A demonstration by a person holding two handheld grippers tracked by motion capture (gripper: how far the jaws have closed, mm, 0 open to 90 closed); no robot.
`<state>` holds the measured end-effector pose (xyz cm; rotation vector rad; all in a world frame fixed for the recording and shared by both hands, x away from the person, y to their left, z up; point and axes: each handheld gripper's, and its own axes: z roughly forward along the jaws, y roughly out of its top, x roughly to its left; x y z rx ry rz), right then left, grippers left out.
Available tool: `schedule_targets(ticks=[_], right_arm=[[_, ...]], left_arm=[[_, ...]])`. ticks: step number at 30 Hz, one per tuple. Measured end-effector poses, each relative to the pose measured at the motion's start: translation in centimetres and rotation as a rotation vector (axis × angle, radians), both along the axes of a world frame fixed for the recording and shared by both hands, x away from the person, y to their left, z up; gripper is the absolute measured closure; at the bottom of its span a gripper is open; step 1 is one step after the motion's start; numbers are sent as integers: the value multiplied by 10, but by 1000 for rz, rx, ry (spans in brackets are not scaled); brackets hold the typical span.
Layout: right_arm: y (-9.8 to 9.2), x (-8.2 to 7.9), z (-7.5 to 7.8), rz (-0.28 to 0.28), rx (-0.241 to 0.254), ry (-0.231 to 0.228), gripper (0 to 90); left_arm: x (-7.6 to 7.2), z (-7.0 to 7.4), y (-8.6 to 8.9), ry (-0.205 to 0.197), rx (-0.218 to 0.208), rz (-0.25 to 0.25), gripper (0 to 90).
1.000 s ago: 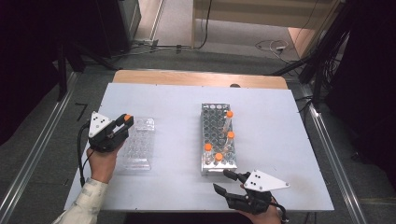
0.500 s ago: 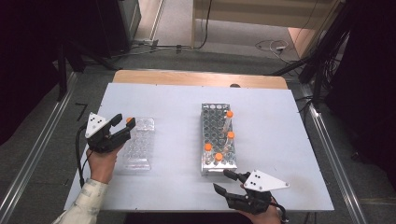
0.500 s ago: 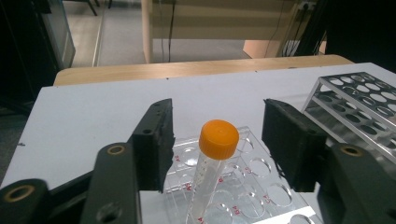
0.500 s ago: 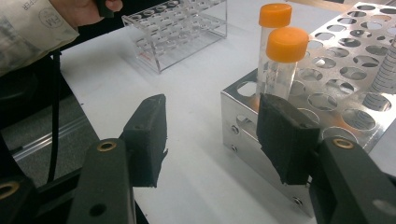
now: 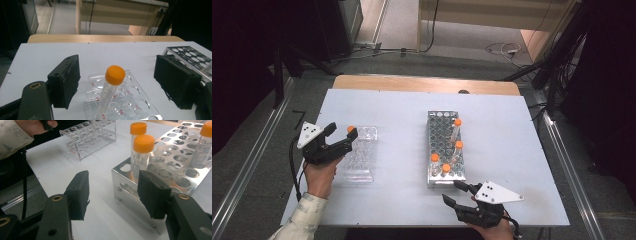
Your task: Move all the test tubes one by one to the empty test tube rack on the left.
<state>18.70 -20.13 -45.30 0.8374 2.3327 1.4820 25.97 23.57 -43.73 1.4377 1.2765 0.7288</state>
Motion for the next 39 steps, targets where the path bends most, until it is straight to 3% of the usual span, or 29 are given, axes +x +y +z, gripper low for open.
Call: schedule_targets(ticks=[16,32,39], right_arm=[[2,12,-4,-64,3,-12,426],[12,29,-10,-103,0,-28,478],[17,35,-14,-110,2,-42,551]], left_arm=[[-17,12,-8,-59,9,-4,193],[-32,20,-48,-80,41,-152,188],[-38,16,-69,-57,45,-240,185]])
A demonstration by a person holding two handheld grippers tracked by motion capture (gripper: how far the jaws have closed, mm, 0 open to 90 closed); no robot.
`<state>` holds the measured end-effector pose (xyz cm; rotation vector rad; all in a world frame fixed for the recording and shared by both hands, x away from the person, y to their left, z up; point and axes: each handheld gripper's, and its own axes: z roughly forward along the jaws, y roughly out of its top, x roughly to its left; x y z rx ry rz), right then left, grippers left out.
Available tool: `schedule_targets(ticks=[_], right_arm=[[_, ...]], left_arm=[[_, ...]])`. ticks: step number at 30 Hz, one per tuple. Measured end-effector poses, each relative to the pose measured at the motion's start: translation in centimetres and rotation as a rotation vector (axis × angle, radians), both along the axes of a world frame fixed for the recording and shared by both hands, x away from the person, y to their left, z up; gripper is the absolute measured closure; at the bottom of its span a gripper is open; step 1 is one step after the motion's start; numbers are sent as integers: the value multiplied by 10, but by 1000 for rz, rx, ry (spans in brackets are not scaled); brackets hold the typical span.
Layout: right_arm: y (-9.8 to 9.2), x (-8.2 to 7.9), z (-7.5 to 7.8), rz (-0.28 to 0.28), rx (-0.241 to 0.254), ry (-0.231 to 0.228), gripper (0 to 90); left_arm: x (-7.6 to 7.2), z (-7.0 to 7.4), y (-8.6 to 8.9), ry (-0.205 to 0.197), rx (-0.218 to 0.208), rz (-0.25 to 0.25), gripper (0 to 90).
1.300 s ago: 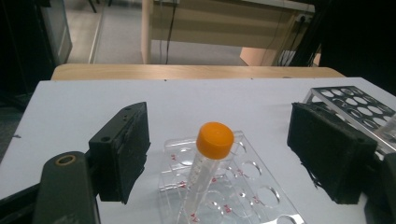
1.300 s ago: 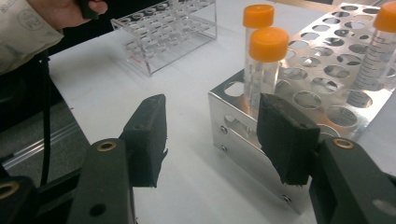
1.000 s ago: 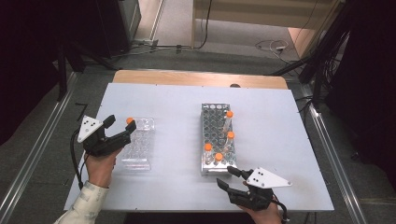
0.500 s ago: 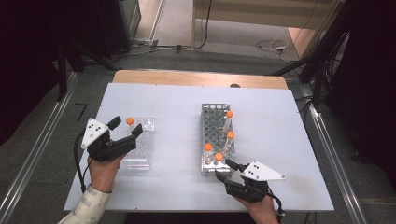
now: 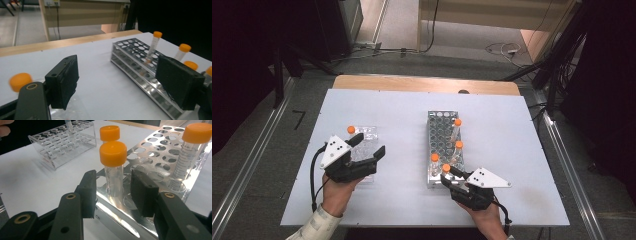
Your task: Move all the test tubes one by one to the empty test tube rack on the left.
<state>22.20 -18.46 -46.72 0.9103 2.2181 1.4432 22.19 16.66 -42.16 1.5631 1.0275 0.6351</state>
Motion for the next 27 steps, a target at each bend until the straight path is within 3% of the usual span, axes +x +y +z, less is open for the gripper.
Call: schedule_targets(ticks=[10,27], right_arm=[[5,4,-3,-7,-11,3,618],[6,1,0,-22,-17,-30,719]], left_arm=[[-6,-9,-23,32,8,-93,185],[-8,-12,-30,40,21,-124,185]])
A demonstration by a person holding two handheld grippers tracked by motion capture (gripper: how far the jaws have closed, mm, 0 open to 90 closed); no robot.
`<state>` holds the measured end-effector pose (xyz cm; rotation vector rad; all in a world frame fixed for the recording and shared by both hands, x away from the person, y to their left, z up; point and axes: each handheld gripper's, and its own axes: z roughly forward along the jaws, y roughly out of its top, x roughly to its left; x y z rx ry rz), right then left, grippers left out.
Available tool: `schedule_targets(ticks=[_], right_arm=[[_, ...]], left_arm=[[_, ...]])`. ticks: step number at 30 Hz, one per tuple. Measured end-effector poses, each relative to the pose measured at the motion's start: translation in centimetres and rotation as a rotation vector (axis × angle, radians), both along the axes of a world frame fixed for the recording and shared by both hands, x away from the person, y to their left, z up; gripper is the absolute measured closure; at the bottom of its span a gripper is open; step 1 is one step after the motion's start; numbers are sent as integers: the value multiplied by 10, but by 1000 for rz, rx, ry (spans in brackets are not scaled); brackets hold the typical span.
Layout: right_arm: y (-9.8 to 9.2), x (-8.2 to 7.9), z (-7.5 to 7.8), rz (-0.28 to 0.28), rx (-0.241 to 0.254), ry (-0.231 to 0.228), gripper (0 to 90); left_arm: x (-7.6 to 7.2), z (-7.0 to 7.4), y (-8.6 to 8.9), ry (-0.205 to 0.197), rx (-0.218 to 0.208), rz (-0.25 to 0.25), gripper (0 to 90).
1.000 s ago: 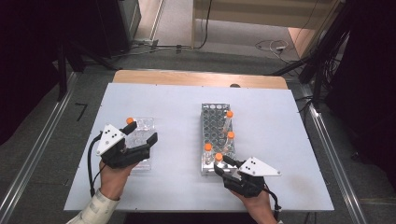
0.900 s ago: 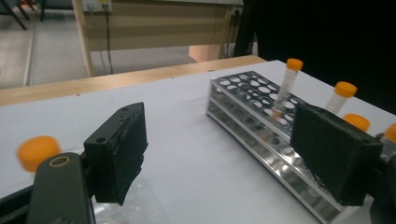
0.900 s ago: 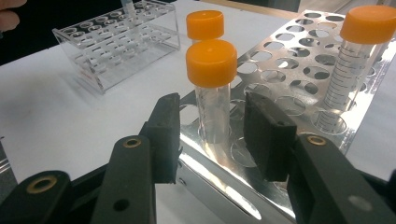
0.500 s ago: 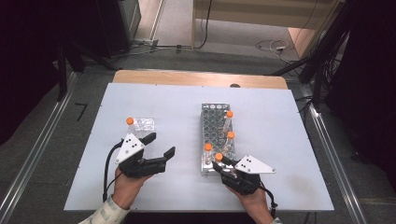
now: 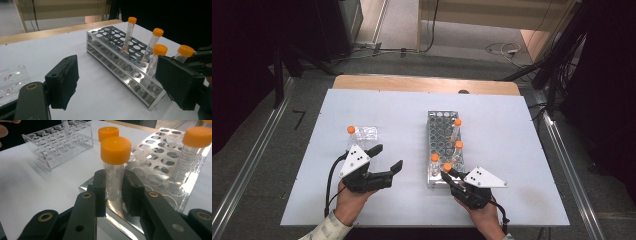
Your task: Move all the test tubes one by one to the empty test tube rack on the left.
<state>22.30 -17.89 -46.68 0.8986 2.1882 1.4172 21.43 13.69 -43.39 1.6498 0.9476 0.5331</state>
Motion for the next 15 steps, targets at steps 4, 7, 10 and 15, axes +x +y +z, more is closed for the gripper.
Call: schedule_targets(ticks=[4,7,10,15], right_arm=[[-1,-2,5,-7,12,-19,721],[-3,-4,11,-10,28,-40,724],[-6,-9,19,-9,59,-66,725],[-14,-17,36,-8,118,-110,726]], left_arm=[[-1,0,-1,1,1,-2,185],[-1,0,-2,1,2,-8,185],[-1,0,-2,1,2,-9,185],[-2,0,-2,-3,-3,-6,185]])
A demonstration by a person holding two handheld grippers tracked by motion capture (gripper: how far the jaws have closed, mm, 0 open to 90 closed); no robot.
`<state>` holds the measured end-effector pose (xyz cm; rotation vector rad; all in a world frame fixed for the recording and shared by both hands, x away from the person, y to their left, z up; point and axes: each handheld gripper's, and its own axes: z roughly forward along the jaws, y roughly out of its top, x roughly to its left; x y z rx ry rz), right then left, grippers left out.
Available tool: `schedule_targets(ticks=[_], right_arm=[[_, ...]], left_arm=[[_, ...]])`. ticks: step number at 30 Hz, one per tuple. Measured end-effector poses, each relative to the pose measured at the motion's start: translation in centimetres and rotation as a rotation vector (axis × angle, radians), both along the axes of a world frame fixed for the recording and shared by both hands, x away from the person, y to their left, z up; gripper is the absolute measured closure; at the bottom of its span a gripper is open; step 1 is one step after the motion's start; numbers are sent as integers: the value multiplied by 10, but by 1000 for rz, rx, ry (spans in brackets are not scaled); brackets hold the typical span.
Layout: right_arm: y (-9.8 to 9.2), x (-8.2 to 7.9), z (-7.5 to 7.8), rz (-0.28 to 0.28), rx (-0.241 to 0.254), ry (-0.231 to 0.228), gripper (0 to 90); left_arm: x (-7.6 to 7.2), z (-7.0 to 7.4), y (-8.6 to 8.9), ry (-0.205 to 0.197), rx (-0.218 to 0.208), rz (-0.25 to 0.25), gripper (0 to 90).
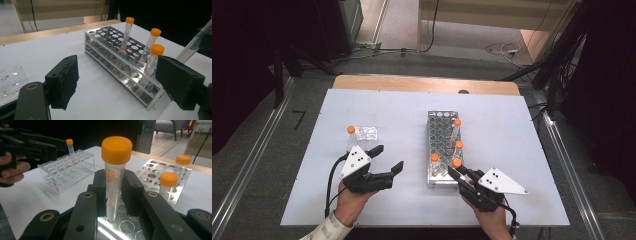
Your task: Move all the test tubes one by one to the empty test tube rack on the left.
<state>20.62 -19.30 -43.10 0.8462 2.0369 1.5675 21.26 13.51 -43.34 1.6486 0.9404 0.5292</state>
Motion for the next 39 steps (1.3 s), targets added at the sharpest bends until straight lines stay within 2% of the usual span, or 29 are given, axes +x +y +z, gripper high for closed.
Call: schedule_targets(ticks=[3,8,15,22,27,31,36,39], right_arm=[[-3,-4,5,7,17,-13,726],[-2,-8,7,32,18,-11,726],[9,-12,-1,104,16,38,726],[28,-16,-13,171,-27,76,726],[41,-14,-21,201,-61,99,726],[46,-13,-25,206,-75,109,726],[52,-11,-27,216,-84,109,726],[55,-11,-28,223,-89,110,726]], left_arm=[[0,0,0,-1,-1,-3,185],[-1,0,-1,-1,2,-8,186],[-2,1,-2,-5,-1,-22,186],[-7,2,-8,-14,-10,-63,193],[-13,4,-16,-17,-28,-125,244],[-19,5,-26,-17,-39,-206,283],[-26,4,-39,-14,-24,-300,348],[-29,2,-44,-17,-11,-329,402]])
